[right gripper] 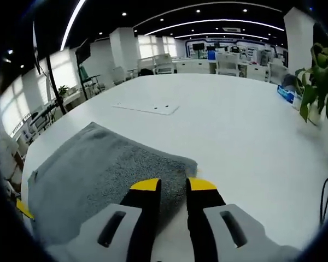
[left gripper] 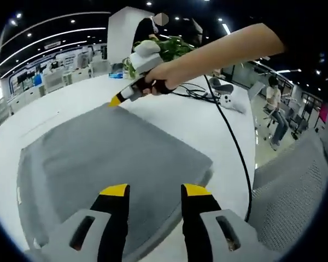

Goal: Fold the towel on the table until its edges align and the towel forms a compact rectangular stack.

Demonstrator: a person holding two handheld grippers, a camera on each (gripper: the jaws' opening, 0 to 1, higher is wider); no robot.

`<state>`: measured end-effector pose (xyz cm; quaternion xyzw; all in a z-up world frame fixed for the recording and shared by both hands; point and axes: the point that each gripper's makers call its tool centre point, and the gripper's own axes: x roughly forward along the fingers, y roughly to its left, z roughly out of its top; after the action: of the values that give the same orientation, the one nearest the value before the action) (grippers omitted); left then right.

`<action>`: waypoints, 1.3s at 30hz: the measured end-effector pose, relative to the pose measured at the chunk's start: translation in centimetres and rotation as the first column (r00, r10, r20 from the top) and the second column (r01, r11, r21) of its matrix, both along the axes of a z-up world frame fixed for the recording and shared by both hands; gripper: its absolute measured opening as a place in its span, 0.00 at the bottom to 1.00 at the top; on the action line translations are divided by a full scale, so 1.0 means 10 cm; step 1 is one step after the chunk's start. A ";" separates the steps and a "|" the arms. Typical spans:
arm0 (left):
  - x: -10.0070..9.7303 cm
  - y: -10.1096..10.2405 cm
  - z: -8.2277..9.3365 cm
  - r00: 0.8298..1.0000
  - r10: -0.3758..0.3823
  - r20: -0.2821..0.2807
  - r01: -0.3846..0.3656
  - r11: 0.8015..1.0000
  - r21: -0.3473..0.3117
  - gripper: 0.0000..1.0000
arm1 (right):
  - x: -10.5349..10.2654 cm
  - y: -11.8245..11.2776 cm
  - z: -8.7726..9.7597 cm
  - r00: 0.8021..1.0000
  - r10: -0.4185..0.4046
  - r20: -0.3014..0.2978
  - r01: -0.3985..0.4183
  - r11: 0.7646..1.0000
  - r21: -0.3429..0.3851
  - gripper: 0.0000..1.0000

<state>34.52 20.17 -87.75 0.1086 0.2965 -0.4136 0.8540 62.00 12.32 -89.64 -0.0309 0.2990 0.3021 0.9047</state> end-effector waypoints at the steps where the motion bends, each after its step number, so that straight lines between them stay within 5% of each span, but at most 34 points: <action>1: -0.02 -0.08 0.00 0.999 -0.046 0.001 0.046 0.999 0.001 0.33 | 0.02 0.00 0.00 1.000 0.000 0.000 0.000 1.000 0.001 0.17; 6: 0.00 -0.33 0.04 0.995 -0.102 -0.008 0.101 0.993 -0.052 0.28 | 0.01 0.02 0.04 1.000 0.001 0.000 -0.001 1.000 0.016 0.16; 18: -0.22 -0.86 -0.10 0.959 -0.281 -0.023 0.281 0.960 -0.018 0.21 | 0.07 -0.02 0.02 1.000 -0.013 0.005 0.013 1.000 0.018 0.15; 29: -0.20 -0.94 -0.24 0.967 -0.247 -0.057 0.247 0.969 0.000 0.18 | 0.12 -0.06 -0.06 0.999 -0.031 -0.016 0.032 0.999 0.024 0.15; 33: -0.20 -0.92 -0.28 0.971 -0.236 -0.023 0.237 0.969 0.071 0.17 | 0.12 -0.08 -0.08 0.999 -0.043 -0.021 0.043 0.999 0.025 0.15; 39: -0.30 -0.97 -0.31 0.970 -0.241 -0.013 0.242 0.966 0.088 0.17 | 0.15 -0.08 -0.12 0.998 -0.063 -0.029 0.064 0.997 0.041 0.15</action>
<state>31.56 10.48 -90.88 0.1816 0.3000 -0.5009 0.7913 63.50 11.49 -90.83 0.0018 0.3060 0.2797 0.9100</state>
